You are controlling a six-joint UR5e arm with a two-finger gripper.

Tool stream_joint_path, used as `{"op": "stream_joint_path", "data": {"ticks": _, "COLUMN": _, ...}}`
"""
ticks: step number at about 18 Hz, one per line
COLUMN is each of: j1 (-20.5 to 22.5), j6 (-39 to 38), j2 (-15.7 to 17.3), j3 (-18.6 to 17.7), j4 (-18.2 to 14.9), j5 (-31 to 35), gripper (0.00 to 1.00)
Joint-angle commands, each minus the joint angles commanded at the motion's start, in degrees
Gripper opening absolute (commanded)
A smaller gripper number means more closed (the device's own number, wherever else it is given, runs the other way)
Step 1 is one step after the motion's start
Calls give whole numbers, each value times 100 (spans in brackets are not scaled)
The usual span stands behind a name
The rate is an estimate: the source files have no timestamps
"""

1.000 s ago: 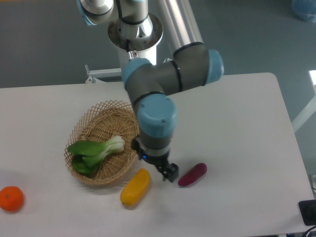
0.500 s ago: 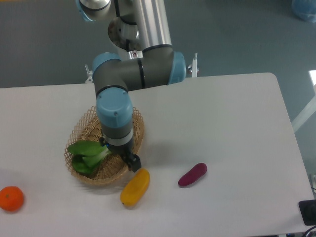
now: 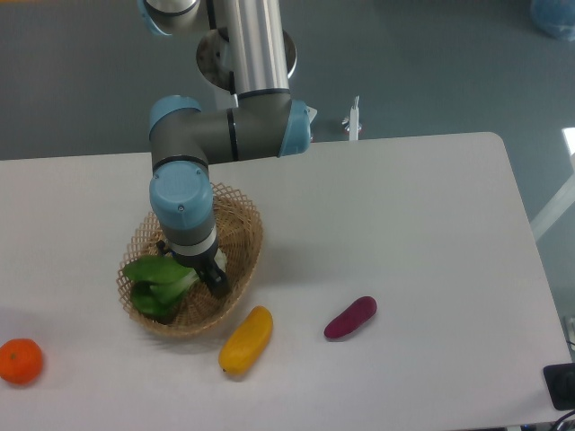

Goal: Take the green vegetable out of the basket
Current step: 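Lower the gripper onto the bok choy stem and close it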

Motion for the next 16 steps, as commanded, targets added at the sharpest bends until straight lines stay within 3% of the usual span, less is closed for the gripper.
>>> {"op": "stream_joint_path", "data": {"ticks": 8, "j1": -97, "j6": -193, "j2": -176, "j3": -44, "j4": 35, "j5": 9, "gripper": 100}}
{"op": "stream_joint_path", "data": {"ticks": 9, "j1": -97, "j6": -193, "j2": -176, "j3": -44, "j4": 44, "j5": 9, "gripper": 96}}
{"op": "stream_joint_path", "data": {"ticks": 12, "j1": -97, "j6": -202, "j2": -176, "j3": -44, "j4": 44, "j5": 18, "gripper": 43}}
{"op": "stream_joint_path", "data": {"ticks": 13, "j1": -97, "j6": -202, "j2": -176, "j3": -44, "j4": 44, "j5": 18, "gripper": 30}}
{"op": "stream_joint_path", "data": {"ticks": 14, "j1": -97, "j6": -202, "j2": -176, "j3": -44, "j4": 44, "j5": 18, "gripper": 20}}
{"op": "stream_joint_path", "data": {"ticks": 16, "j1": -97, "j6": -202, "j2": -150, "j3": -36, "j4": 35, "j5": 18, "gripper": 17}}
